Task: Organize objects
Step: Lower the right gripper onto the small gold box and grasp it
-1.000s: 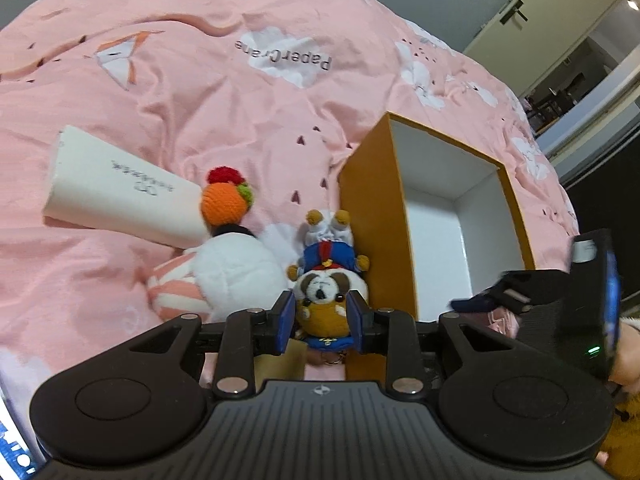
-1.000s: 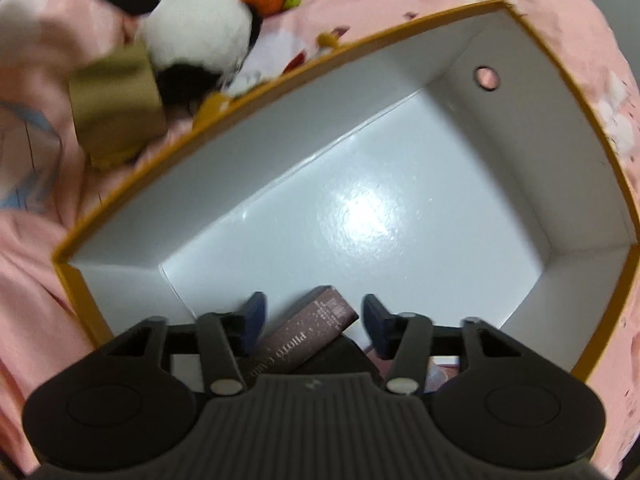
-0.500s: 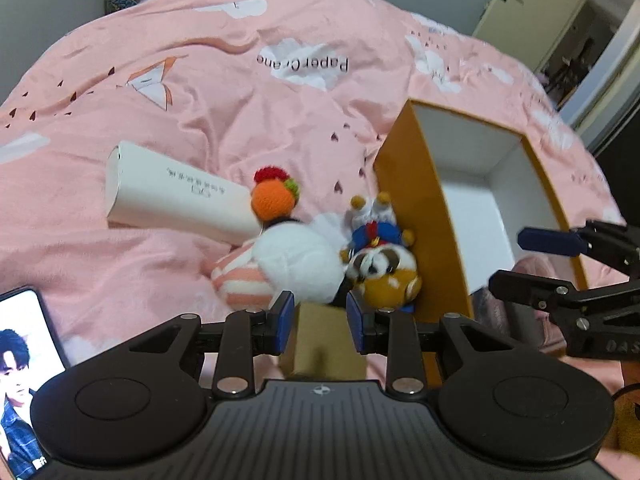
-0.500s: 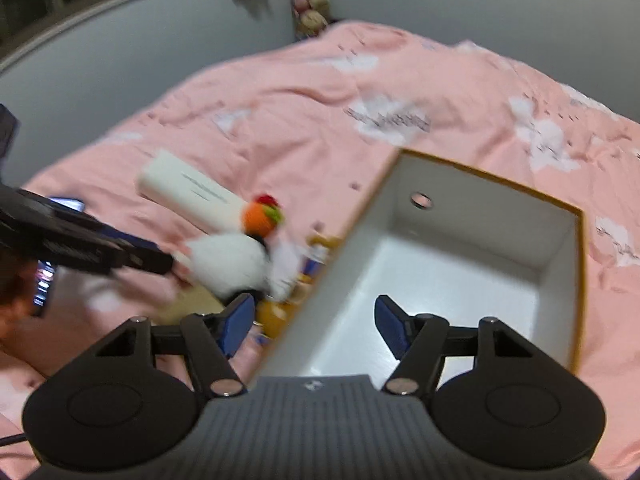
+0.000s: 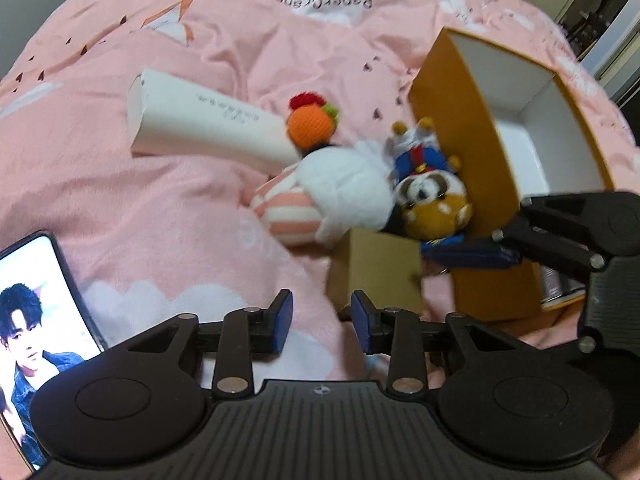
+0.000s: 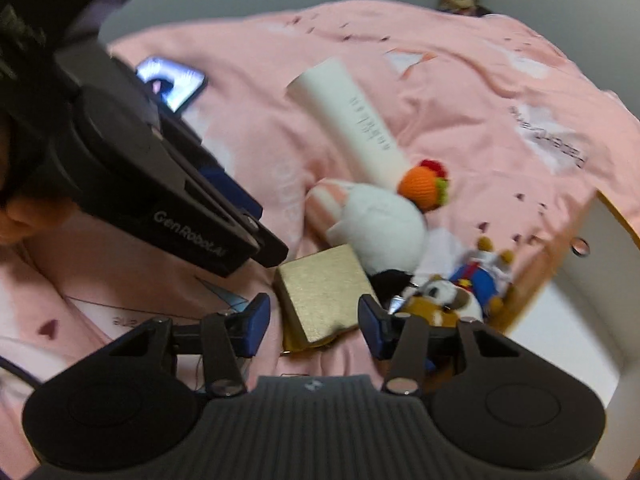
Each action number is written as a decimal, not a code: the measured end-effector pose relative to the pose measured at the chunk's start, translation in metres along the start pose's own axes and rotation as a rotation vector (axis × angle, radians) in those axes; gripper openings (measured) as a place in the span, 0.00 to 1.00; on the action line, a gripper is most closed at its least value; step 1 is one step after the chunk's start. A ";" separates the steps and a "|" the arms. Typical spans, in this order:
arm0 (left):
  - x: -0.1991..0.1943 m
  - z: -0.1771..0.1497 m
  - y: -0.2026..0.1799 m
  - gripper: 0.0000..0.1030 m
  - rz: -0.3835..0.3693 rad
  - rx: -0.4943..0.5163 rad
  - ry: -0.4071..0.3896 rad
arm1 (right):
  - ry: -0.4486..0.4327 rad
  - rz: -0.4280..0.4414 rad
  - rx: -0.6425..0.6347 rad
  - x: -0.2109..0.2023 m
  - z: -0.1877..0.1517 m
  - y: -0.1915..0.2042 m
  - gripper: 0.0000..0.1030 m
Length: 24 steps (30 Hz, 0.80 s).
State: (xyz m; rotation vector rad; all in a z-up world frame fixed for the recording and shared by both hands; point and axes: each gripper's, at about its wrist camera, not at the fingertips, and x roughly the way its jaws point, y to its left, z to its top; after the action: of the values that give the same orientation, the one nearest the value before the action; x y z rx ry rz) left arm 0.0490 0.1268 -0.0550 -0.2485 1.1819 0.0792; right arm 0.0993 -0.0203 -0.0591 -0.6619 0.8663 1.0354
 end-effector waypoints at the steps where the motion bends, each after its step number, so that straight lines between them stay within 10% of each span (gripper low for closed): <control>1: 0.002 -0.001 0.001 0.34 0.015 0.004 0.006 | 0.014 -0.012 -0.015 0.007 0.002 0.002 0.51; 17: 0.012 -0.005 0.022 0.25 0.023 -0.011 0.026 | 0.115 -0.157 -0.095 0.065 0.004 0.015 0.70; 24: 0.009 -0.005 0.019 0.25 0.011 -0.003 0.015 | 0.050 -0.105 0.030 0.039 0.003 -0.004 0.39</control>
State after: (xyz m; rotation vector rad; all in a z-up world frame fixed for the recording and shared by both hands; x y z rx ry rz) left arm 0.0444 0.1439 -0.0679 -0.2456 1.1987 0.0891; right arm 0.1137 -0.0014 -0.0909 -0.7031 0.8798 0.9128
